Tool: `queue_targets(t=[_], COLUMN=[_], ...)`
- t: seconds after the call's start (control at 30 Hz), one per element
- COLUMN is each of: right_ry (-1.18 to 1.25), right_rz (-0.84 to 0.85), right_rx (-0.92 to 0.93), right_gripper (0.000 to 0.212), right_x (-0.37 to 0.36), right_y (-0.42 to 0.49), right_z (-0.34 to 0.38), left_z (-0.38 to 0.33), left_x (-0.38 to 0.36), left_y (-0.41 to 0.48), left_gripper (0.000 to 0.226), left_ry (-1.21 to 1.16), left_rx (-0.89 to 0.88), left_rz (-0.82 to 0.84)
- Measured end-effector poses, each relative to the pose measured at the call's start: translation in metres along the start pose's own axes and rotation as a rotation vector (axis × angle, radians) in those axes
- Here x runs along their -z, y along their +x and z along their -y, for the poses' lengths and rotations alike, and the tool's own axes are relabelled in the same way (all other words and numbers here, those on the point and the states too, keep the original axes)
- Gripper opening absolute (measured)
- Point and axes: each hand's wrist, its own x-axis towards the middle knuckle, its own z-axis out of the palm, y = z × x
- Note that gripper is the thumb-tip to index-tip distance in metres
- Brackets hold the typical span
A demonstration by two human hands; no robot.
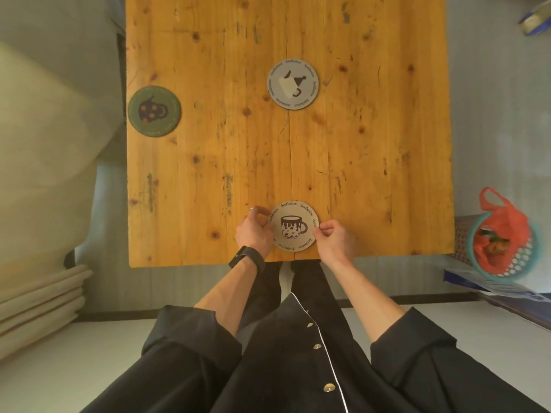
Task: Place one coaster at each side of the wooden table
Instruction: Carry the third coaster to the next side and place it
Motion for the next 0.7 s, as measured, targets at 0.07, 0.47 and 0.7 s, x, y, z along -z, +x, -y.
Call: queue_targets(t=[0.07, 0.47, 0.7], right_ry=[-0.011, -0.396, -0.376], right_rz=[-0.006, 0.002, 0.127], right_rx=[0.010, 0.561, 0.410], right_gripper=[0.022, 0.044, 0.035], right_x=[-0.001, 0.003, 0.018], right_y=[0.000, -0.010, 0.008], right_z=[0.000, -0.011, 0.010], left_z=[0.001, 0.027, 0.012], left_x=[0.000, 0.004, 0.015], left_y=[0.000, 0.003, 0.021], left_gripper=[0.018, 0.055, 0.043], left_ry=[0.001, 0.817, 0.791], left_rx=[-0.005, -0.792, -0.866], left_rz=[-0.004, -0.048, 0.076])
